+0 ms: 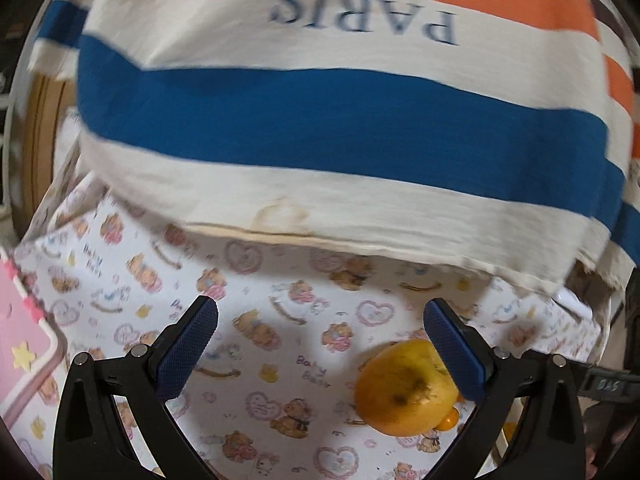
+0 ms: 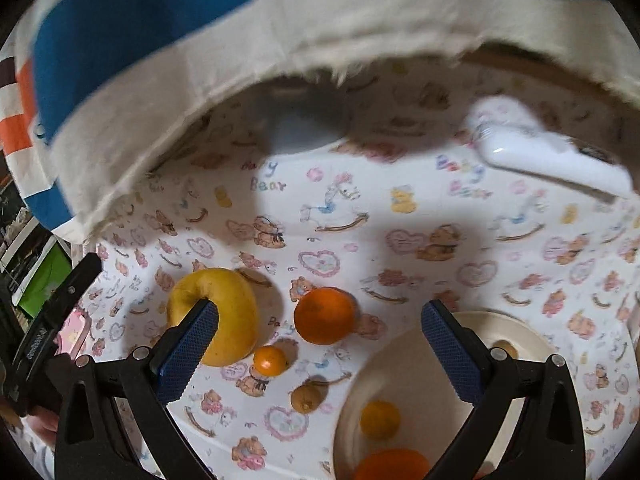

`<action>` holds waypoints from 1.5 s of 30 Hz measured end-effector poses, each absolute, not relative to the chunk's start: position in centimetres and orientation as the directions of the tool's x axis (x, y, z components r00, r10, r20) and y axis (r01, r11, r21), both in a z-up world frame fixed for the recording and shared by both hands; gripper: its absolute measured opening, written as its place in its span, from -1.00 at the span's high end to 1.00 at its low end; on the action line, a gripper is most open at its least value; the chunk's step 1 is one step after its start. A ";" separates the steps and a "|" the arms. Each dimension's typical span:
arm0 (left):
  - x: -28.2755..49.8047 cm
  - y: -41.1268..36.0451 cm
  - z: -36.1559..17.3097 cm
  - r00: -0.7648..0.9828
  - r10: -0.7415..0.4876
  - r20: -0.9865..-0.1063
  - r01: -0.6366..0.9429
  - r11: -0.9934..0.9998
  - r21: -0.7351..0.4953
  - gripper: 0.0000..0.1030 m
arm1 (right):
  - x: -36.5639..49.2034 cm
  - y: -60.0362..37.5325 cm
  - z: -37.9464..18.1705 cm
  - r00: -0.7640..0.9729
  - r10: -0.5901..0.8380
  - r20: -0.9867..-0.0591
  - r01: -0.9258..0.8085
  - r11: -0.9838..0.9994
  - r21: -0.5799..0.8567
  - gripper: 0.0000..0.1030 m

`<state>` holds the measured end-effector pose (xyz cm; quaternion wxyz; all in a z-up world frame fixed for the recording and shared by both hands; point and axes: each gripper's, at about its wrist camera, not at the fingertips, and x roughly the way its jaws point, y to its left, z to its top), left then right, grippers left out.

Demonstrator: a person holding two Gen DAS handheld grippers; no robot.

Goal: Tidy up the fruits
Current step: 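Grasp the mandarin with the right tool while the left tool reaches the yellow pomelo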

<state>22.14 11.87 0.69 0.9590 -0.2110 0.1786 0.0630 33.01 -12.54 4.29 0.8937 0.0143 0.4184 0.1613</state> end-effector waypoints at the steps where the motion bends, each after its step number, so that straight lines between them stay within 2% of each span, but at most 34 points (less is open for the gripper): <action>1: 22.2 12.1 0.5 0.925 0.045 -0.377 -0.203 0.897 -0.392 -0.99 | 33.3 -12.3 4.0 0.591 0.295 -0.751 -0.280 0.948 0.153 -0.96; 9: 22.6 12.2 -0.2 0.908 0.051 -0.416 -0.228 0.892 -0.389 -0.99 | 35.3 -9.8 0.5 0.528 0.238 -0.815 -0.306 0.949 0.079 -0.60; 14: 22.8 12.0 -0.2 0.905 0.050 -0.423 -0.226 0.898 -0.378 -0.99 | 35.8 -8.5 -0.7 0.516 0.206 -0.831 -0.321 0.946 0.036 -0.52; 21: 22.5 11.2 0.2 0.911 0.072 -0.407 -0.220 0.918 -0.330 -0.99 | 36.8 -7.3 -2.2 0.504 0.178 -0.845 -0.330 0.944 0.002 -0.24; 24: 22.7 11.0 0.1 0.909 0.066 -0.412 -0.212 0.923 -0.321 -0.99 | 37.2 -6.9 -2.6 0.502 0.160 -0.850 -0.321 0.947 -0.011 -0.19; 27: 22.8 10.9 0.2 0.910 0.064 -0.409 -0.208 0.924 -0.319 -0.99 | 37.8 -6.8 -3.1 0.487 0.124 -0.865 -0.291 0.956 -0.027 -0.03; 33: 22.8 10.4 0.3 0.913 0.051 -0.404 -0.188 0.934 -0.305 -0.99 | 37.4 -7.9 -2.5 0.492 0.133 -0.861 -0.270 0.963 -0.005 -0.01; 38: 22.4 9.2 0.9 0.929 0.051 -0.365 -0.154 0.954 -0.258 -0.99 | 35.5 -9.2 -1.0 0.536 0.160 -0.829 -0.270 0.963 0.012 -0.01; 45: 21.4 6.3 1.7 0.953 0.013 -0.303 -0.064 0.985 -0.158 -0.99 | 30.6 -11.7 1.5 0.642 0.236 -0.730 -0.316 0.948 0.029 -0.01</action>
